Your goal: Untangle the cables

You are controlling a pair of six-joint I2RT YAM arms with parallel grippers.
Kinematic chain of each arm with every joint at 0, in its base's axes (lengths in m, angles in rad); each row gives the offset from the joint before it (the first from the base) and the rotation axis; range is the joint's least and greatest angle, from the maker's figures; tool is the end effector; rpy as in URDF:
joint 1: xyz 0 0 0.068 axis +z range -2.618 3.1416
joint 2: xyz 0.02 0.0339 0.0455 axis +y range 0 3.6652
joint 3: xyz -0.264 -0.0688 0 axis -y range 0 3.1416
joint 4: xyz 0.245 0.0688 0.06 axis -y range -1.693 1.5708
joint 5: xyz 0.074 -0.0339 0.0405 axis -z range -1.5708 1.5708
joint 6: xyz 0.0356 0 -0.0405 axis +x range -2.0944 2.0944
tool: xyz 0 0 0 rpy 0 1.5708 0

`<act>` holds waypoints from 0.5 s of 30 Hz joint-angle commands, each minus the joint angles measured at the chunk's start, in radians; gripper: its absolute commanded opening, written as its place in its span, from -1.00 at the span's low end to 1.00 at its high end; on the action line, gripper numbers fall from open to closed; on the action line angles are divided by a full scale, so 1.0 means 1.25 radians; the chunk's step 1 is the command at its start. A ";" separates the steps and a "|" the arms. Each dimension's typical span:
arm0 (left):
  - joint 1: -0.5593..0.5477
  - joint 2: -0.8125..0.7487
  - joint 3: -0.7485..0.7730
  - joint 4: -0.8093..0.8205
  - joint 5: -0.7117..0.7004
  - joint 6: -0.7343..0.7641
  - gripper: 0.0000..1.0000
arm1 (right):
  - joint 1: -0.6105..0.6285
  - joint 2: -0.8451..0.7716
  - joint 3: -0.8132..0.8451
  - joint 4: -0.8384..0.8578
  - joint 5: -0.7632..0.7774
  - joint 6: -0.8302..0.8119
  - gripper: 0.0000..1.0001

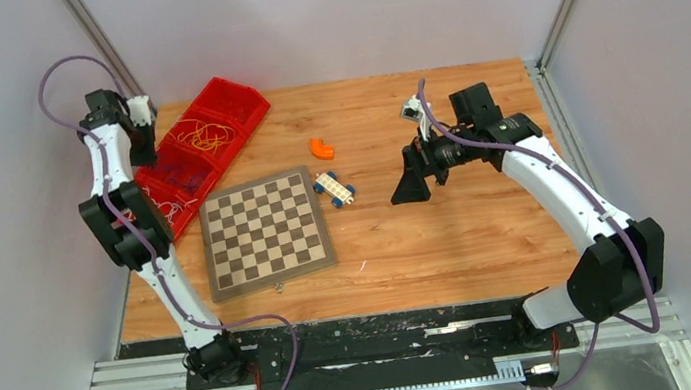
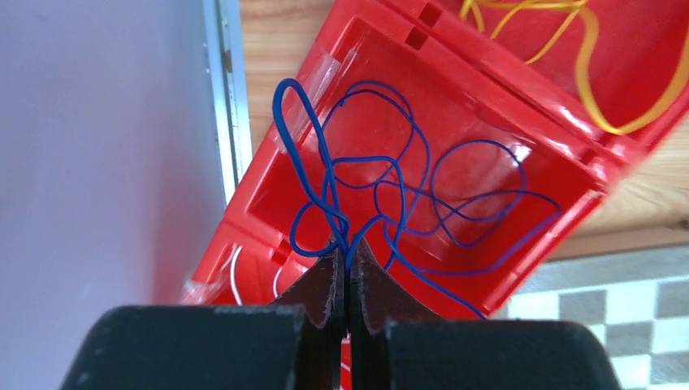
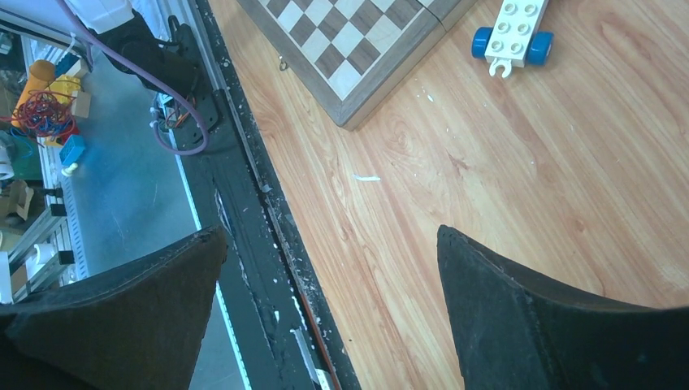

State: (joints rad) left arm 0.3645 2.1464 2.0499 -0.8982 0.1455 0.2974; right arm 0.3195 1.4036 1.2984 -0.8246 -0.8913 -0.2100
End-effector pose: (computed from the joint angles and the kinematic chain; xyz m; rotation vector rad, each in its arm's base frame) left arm 0.4436 0.1637 0.2795 -0.0305 2.5508 0.0698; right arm 0.2606 0.1154 0.3305 -0.9613 2.1410 1.1477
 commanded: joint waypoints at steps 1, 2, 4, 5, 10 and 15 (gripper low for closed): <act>-0.015 0.048 0.062 0.000 -0.056 0.034 -1.00 | 0.001 0.000 -0.005 0.017 0.008 -0.001 1.00; -0.015 0.068 0.065 0.013 -0.054 0.036 -1.00 | 0.001 -0.001 -0.006 0.017 0.011 -0.002 1.00; -0.015 0.090 0.075 0.028 -0.049 0.036 -1.00 | 0.001 -0.002 -0.011 0.017 0.018 -0.003 1.00; -0.016 0.094 0.075 0.032 -0.035 0.036 -1.00 | 0.001 -0.001 -0.012 0.017 0.020 -0.005 1.00; -0.025 0.106 0.074 0.047 -0.021 0.048 -0.87 | 0.000 0.017 -0.006 0.017 0.014 -0.001 1.00; -0.033 0.082 0.138 0.009 -0.028 0.104 0.36 | 0.001 0.024 0.005 0.011 0.014 0.000 1.00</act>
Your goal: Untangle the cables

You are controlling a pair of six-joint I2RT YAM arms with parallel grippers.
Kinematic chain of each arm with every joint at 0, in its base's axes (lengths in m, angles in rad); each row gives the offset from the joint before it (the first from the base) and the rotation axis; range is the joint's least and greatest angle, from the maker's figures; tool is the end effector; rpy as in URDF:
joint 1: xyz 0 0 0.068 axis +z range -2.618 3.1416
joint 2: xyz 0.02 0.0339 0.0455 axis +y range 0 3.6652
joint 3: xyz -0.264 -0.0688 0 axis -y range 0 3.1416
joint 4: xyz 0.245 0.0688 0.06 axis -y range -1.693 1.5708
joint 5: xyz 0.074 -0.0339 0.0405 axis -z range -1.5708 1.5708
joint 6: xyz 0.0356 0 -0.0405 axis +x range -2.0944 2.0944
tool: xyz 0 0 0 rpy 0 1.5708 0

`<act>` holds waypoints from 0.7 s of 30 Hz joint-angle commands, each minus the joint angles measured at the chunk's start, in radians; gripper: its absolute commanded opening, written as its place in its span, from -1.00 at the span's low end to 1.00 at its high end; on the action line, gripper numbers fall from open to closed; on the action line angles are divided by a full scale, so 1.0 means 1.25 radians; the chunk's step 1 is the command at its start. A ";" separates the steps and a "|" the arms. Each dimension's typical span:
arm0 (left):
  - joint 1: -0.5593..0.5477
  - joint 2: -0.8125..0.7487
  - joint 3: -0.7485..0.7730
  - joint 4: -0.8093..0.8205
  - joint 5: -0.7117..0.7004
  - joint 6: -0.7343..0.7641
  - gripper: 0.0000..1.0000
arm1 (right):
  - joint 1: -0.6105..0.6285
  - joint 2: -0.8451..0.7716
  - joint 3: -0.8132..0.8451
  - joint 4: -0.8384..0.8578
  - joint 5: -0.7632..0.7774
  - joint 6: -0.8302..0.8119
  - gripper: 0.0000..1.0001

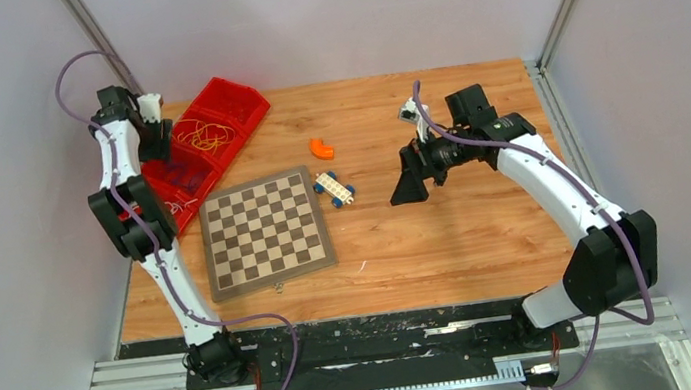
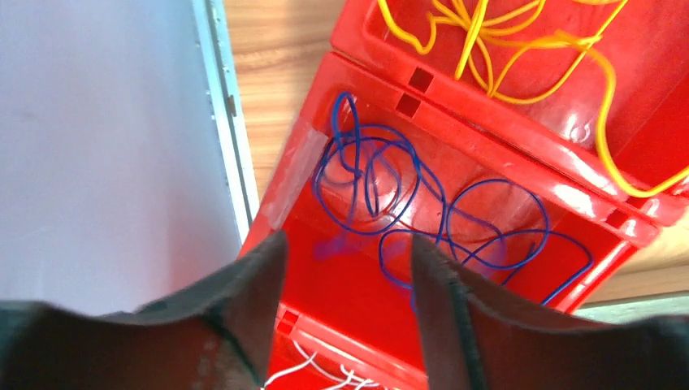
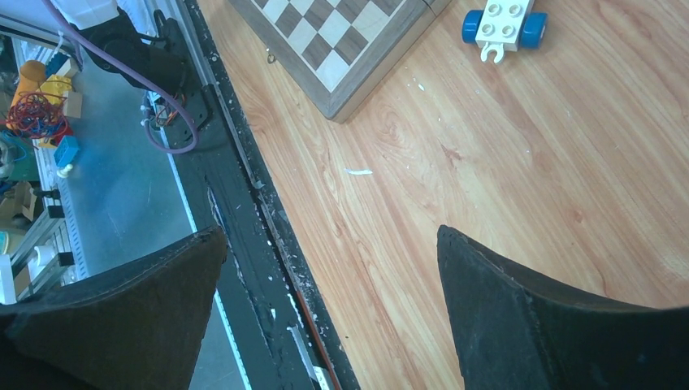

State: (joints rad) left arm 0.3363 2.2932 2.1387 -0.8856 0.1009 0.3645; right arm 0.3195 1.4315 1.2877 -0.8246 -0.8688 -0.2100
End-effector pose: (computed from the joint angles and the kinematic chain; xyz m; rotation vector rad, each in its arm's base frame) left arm 0.4744 0.1620 0.2388 0.0725 2.6062 0.1196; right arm 0.2662 0.1167 0.3193 -0.9469 2.1912 1.1347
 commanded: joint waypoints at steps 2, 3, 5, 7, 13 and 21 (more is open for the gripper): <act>-0.011 -0.069 0.071 -0.008 0.011 0.065 0.61 | 0.001 0.001 0.019 0.008 -0.004 -0.003 1.00; -0.011 -0.081 0.073 -0.015 0.018 0.076 0.70 | 0.000 0.001 0.025 0.006 -0.003 -0.005 1.00; -0.011 -0.115 0.081 -0.036 0.026 0.086 0.78 | 0.000 0.002 0.035 0.003 0.002 -0.009 1.00; -0.011 -0.149 0.091 -0.056 0.032 0.094 0.85 | 0.000 0.000 0.048 0.000 0.008 -0.012 1.00; -0.012 -0.279 0.114 -0.140 0.144 0.058 1.00 | -0.027 -0.025 0.061 -0.005 0.035 -0.015 1.00; -0.020 -0.538 0.016 -0.303 0.361 -0.088 1.00 | -0.157 -0.109 0.026 -0.011 0.161 0.001 1.00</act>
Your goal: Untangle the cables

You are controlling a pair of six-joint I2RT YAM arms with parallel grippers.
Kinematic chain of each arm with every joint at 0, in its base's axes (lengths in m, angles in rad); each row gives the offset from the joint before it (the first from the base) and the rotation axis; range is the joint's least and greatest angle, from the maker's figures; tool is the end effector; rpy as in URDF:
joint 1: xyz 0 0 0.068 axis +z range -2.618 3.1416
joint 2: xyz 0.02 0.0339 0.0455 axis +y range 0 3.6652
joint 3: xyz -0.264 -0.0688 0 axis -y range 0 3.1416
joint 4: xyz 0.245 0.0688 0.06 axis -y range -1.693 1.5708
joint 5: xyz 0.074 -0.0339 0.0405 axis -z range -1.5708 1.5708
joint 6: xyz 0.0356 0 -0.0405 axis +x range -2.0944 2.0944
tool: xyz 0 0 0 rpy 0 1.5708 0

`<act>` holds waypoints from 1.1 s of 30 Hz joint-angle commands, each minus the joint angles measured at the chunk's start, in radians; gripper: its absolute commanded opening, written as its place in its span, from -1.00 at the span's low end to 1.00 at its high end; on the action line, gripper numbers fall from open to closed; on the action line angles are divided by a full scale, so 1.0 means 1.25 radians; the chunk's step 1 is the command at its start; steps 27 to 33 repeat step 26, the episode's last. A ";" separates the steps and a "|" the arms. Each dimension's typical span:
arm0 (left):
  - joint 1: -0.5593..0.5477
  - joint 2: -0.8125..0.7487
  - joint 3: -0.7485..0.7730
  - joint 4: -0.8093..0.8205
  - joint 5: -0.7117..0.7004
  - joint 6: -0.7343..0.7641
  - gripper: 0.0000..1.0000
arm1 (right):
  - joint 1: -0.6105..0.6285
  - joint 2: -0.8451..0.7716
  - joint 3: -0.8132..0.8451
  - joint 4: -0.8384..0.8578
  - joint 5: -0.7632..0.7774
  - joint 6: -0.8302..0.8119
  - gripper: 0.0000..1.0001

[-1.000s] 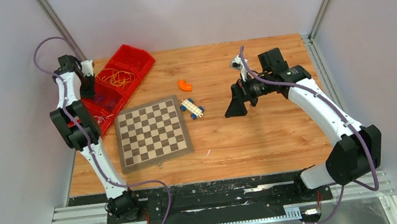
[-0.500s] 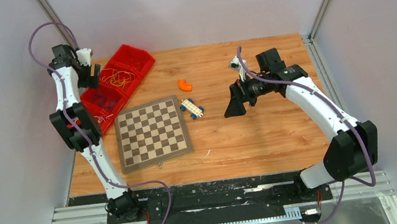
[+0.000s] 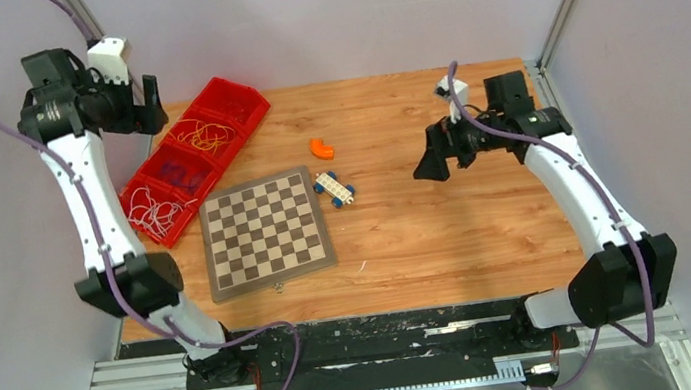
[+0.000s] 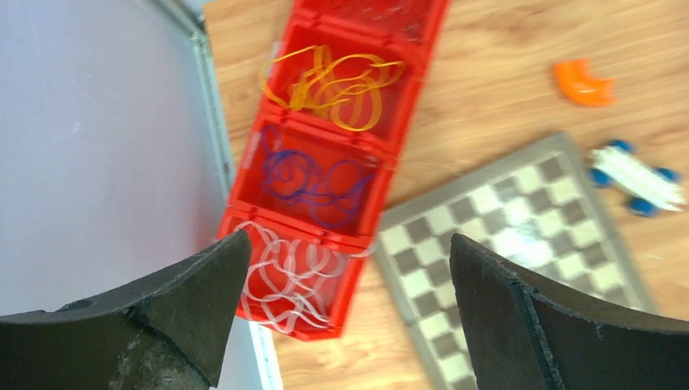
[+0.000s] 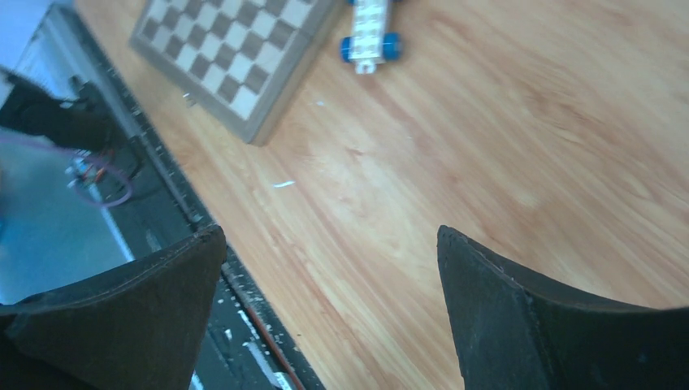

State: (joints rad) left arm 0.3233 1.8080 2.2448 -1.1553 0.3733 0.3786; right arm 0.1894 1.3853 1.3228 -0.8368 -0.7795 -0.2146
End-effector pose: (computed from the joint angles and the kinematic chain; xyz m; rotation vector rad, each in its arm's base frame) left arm 0.3448 0.1018 0.4576 0.2519 2.2167 -0.0473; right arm 0.2716 0.0776 0.3398 -0.7870 2.1944 0.9377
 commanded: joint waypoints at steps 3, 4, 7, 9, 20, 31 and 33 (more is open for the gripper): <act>-0.047 -0.281 -0.354 -0.005 0.096 -0.182 1.00 | -0.113 -0.100 -0.055 0.030 0.178 0.063 1.00; -0.087 -0.345 -0.414 0.038 0.031 -0.186 1.00 | -0.127 -0.108 -0.077 0.041 0.201 0.080 1.00; -0.160 -0.468 -0.708 0.130 -0.050 -0.215 1.00 | -0.140 -0.123 -0.161 0.073 0.282 0.105 1.00; -0.179 -0.543 -0.828 0.180 -0.022 -0.245 1.00 | -0.142 -0.132 -0.217 0.088 0.292 0.085 1.00; -0.184 -0.634 -1.008 0.286 -0.038 -0.334 1.00 | -0.142 -0.172 -0.337 0.135 0.227 0.084 1.00; -0.184 -0.650 -1.039 0.290 -0.048 -0.332 1.00 | -0.142 -0.244 -0.390 0.180 0.223 0.088 1.00; -0.184 -0.650 -1.039 0.290 -0.048 -0.332 1.00 | -0.142 -0.244 -0.390 0.180 0.223 0.088 1.00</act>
